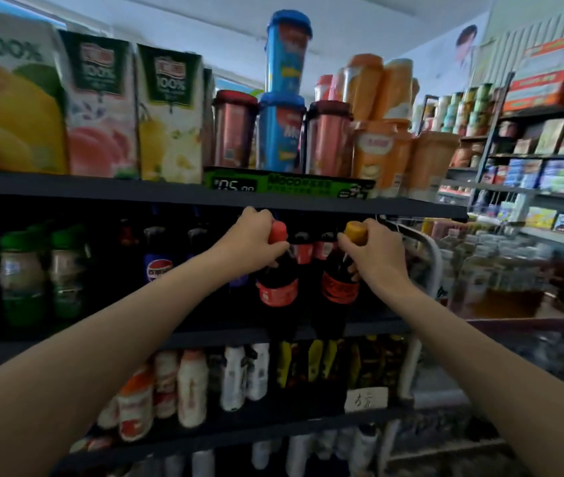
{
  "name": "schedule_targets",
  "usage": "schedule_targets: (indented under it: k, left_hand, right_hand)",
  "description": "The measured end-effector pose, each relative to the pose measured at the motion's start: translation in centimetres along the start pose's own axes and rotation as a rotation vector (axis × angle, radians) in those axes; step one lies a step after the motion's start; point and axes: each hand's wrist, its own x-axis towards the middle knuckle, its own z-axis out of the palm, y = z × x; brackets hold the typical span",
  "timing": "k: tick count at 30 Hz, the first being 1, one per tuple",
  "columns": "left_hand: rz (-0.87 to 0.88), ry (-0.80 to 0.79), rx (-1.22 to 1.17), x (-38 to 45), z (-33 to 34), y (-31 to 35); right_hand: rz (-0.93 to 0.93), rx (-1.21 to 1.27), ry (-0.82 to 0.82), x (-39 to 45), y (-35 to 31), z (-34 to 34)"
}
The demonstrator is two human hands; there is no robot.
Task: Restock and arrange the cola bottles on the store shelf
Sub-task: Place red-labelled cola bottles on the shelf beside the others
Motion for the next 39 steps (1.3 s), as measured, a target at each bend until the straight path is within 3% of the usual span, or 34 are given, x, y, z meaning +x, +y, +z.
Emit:
schedule_targets:
  k: [6,15,22,28,34,39]
  left_hand:
    - [0.027,-0.007,0.052,4.0,4.9,3.3]
    - [0.022,-0.01,0.102,8.2,8.7,3.6]
    - [-0.027,0.093,0.047,9.8,11.6,5.0]
    - [-0.043,0.227,-0.006,10.3,13.2,4.3]
    - [-0.209,0.197,-0.019,12.2,14.0,3.1]
    - [-0.319,0.083,-0.042,12.5,15.7,2.1]
  right_hand:
    - [0.004,0.008,0.012,3.6,6.0,-0.1]
    - [0.034,-0.002,0.045,7.7,8.7,2.0]
    - [0.147,-0.111,-0.125,10.4,10.2,2.6]
    - [0.224,-0.016,-0.256,9.6,13.6,4.7]
    - [0.253,0.111,-0.379,10.5,14.9,5.8]
    - [0.276,0.191,-0.413,10.7,15.9,5.6]
